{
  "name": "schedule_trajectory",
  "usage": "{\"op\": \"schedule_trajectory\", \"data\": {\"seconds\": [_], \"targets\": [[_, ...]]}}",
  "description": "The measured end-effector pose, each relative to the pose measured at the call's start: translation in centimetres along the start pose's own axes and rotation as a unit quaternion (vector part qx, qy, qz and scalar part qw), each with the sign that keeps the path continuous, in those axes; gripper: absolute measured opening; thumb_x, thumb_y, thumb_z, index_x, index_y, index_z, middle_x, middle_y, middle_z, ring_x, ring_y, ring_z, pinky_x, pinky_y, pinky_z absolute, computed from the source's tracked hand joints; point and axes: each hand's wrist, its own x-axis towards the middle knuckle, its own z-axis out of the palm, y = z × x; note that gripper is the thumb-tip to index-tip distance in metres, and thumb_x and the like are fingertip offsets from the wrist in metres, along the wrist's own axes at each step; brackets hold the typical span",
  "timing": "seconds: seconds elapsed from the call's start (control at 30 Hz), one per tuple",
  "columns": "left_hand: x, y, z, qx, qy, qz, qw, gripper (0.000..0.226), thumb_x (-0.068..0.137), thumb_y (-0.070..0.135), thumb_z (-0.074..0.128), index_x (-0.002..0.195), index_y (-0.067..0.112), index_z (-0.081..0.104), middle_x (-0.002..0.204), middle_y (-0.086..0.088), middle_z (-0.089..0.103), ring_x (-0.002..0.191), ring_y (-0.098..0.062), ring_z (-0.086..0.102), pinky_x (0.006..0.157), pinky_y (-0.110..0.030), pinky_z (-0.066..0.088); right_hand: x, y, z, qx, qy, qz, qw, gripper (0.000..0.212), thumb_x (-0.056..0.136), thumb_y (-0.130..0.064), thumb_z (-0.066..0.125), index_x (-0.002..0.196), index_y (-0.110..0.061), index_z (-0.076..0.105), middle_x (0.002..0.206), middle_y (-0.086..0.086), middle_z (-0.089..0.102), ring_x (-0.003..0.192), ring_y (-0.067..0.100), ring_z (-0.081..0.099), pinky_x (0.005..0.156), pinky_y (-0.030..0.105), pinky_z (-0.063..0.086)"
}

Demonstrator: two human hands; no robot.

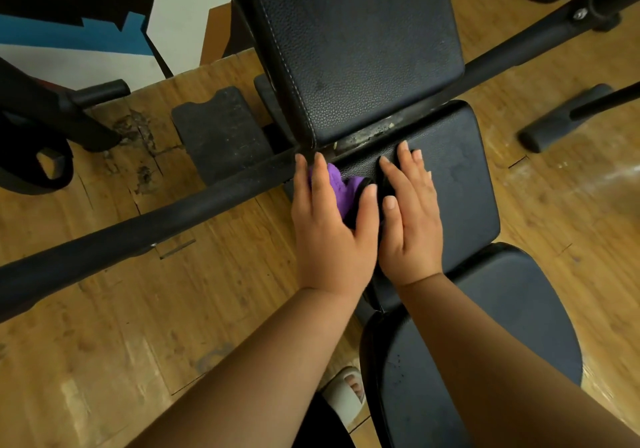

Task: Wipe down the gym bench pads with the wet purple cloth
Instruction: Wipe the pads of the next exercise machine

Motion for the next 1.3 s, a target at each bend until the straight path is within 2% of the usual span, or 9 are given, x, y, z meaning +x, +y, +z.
{"op": "schedule_trajectory", "data": {"seconds": [0.13,0.33,0.47,0.6,0.8,0.97,1.1,1.2,1.3], "targets": [[0.6,-0.5,0.9,-0.019,0.035,-0.018,0.999,0.062,0.091,0.039,0.051,0.139,0.000,0.042,0.141,-0.023,0.043,0.132,-0.033,0.043,0.107,-0.047,0.041,-0.1,0.1,0.1,0.005,0.008,-0.001,1.000,0.057,0.104,-0.044,0.017,0.139,-0.011,0.048,0.152,0.003,0.031,0.146,0.016,0.020,0.121,0.038,0.014],[0.1,-2.4,-0.1,-0.052,-0.020,0.001,0.998,0.058,0.095,0.034,0.043,0.144,0.004,0.036,0.145,-0.007,0.040,0.133,-0.007,0.037,0.108,-0.014,0.032,-0.2,0.2,0.1,0.004,0.011,-0.001,1.000,0.056,0.104,-0.042,0.017,0.140,-0.011,0.047,0.152,0.002,0.031,0.147,0.016,0.020,0.121,0.036,0.013],[1.2,-1.3,0.3,-0.076,0.000,-0.055,0.996,0.060,0.090,0.039,0.047,0.141,0.008,0.045,0.152,-0.010,0.036,0.139,-0.012,0.033,0.111,-0.016,0.029,-0.2,0.3,0.1,-0.009,0.011,-0.012,1.000,0.058,0.104,-0.043,0.015,0.141,-0.010,0.046,0.152,0.002,0.029,0.147,0.016,0.019,0.121,0.036,0.012],[1.7,-0.4,1.3,-0.071,0.076,-0.102,0.989,0.056,0.089,0.041,0.051,0.136,0.012,0.051,0.133,-0.001,0.057,0.117,0.002,0.048,0.094,-0.002,0.033,-0.3,0.4,0.3,-0.014,0.009,-0.019,1.000,0.060,0.104,-0.043,0.013,0.140,-0.009,0.046,0.152,0.003,0.029,0.146,0.017,0.018,0.121,0.036,0.012],[-0.9,-0.4,1.9,-0.055,0.088,-0.123,0.987,0.059,0.093,0.042,0.042,0.142,0.011,0.043,0.134,-0.003,0.058,0.122,-0.009,0.054,0.100,-0.020,0.044,-0.3,0.5,0.3,-0.028,0.006,-0.027,0.999,0.062,0.103,-0.042,0.011,0.141,-0.007,0.044,0.153,0.012,0.034,0.146,0.024,0.021,0.121,0.035,0.011],[0.8,-0.9,1.5,-0.084,0.074,-0.144,0.983,0.037,0.101,0.032,0.046,0.131,0.013,0.055,0.104,0.027,0.053,0.095,0.019,0.046,0.079,0.006,0.031,-0.4,0.7,0.4,-0.037,-0.001,-0.034,0.999,0.062,0.103,-0.042,0.010,0.142,-0.008,0.043,0.153,0.013,0.033,0.146,0.023,0.019,0.121,0.033,0.009],[1.4,-1.3,1.5,-0.097,0.084,-0.186,0.974,0.049,0.102,0.043,0.035,0.141,0.016,0.048,0.130,0.008,0.050,0.113,0.009,0.040,0.087,0.007,0.023,-0.4,0.8,0.5,-0.039,0.004,-0.041,0.998,0.061,0.103,-0.042,0.010,0.143,-0.008,0.043,0.154,0.011,0.031,0.147,0.024,0.019,0.120,0.033,0.009],[1.0,-1.0,1.9,0.000,0.123,-0.155,0.980,0.058,0.099,0.047,0.034,0.145,0.012,0.042,0.117,0.005,0.034,0.107,-0.002,0.040,0.081,0.010,0.018,-0.3,0.9,0.6,-0.036,0.003,-0.045,0.998,0.062,0.103,-0.042,0.010,0.143,-0.008,0.042,0.154,0.012,0.032,0.147,0.024,0.019,0.120,0.035,0.010],[0.0,-0.1,2.2,0.028,0.149,-0.168,0.974,0.058,0.099,0.041,0.045,0.149,0.013,0.034,0.118,0.007,0.033,0.102,0.007,0.031,0.073,0.012,0.018,-0.3,0.9,0.5,-0.030,0.001,-0.042,0.999,0.062,0.103,-0.043,0.010,0.143,-0.008,0.043,0.154,0.013,0.033,0.147,0.024,0.019,0.120,0.035,0.009]]}}
